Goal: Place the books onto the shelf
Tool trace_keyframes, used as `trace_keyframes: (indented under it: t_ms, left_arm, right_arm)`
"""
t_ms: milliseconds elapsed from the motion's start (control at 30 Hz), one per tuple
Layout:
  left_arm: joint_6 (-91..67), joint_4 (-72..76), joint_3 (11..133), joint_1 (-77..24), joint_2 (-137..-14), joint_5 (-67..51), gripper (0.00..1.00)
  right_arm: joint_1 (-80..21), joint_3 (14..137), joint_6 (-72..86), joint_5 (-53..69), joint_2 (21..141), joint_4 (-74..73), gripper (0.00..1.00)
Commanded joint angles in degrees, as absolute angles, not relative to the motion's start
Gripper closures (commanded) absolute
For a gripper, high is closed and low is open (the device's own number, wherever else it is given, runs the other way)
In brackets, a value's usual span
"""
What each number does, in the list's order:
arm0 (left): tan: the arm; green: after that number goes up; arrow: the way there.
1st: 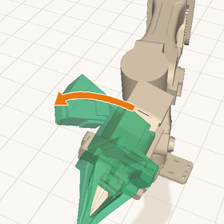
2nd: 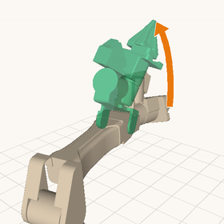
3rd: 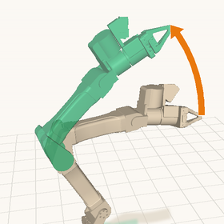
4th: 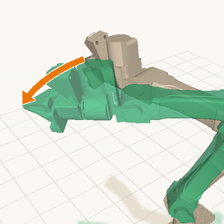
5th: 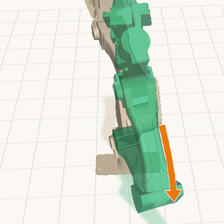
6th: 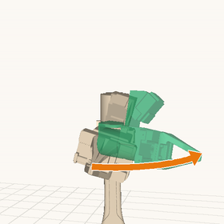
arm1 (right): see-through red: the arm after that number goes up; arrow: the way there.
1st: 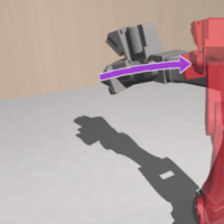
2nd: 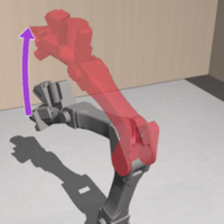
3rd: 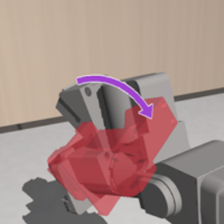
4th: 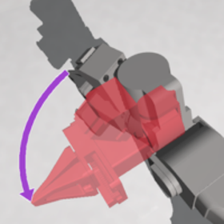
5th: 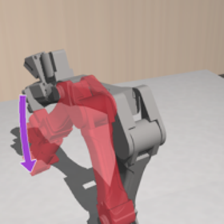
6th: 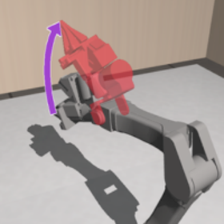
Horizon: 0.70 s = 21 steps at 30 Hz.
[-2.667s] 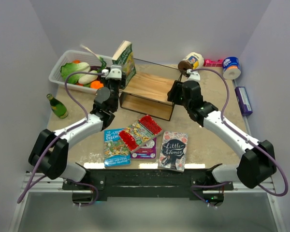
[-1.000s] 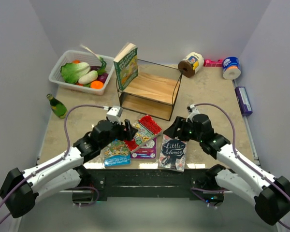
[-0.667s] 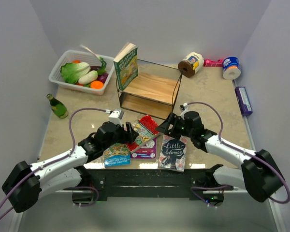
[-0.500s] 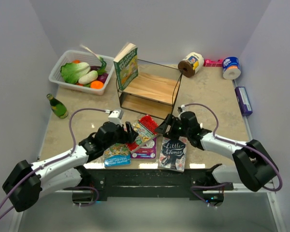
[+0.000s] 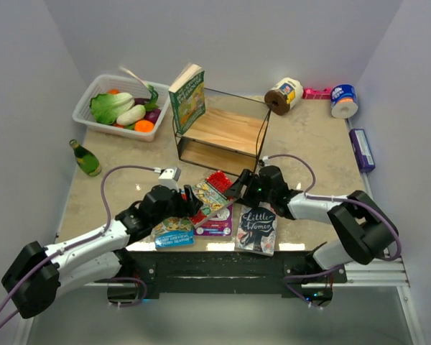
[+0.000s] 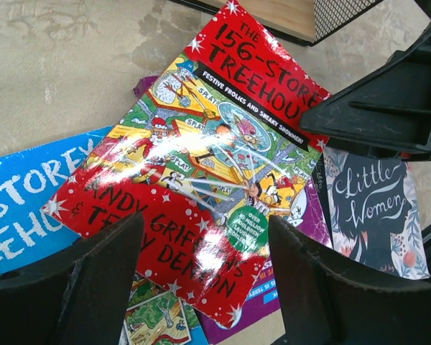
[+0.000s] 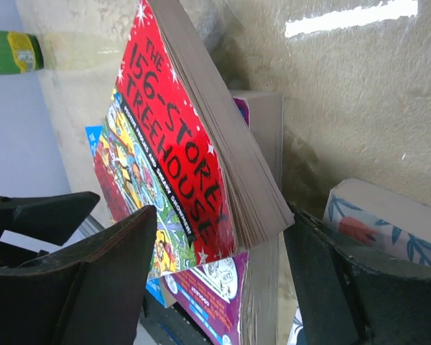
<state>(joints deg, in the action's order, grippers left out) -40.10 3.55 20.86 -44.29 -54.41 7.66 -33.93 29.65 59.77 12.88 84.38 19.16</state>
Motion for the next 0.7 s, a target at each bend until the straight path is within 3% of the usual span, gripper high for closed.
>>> trace_keyframes:
  t_ms: [0, 267, 333, 500, 667]
  left_arm:
    - [-41.5, 4.9, 20.2, -44.5, -52.1, 7.7, 0.25]
    - [-42.0, 6.9, 19.2, -44.5, -52.6, 6.8, 0.25]
    - [-42.3, 7.7, 18.7, -44.5, -52.9, 6.5, 0.25]
    - [-43.0, 8.4, 18.0, -44.5, -52.8, 6.0, 0.25]
    - [-43.2, 8.2, 17.5, -44.5, -52.5, 6.0, 0.25]
  right_arm:
    - [-34.5, 25.9, 62.3, 10.1, 81.7, 30.5, 0.29]
    - [-34.6, 23.6, 59.2, 8.4, 73.5, 33.0, 0.63]
    - [-34.6, 23.9, 58.6, 9.3, 74.2, 33.6, 0.66]
    - [-34.6, 26.2, 58.3, 11.6, 80.5, 34.0, 0.45]
    - [-34.7, 25.6, 58.1, 10.5, 82.3, 33.9, 0.39]
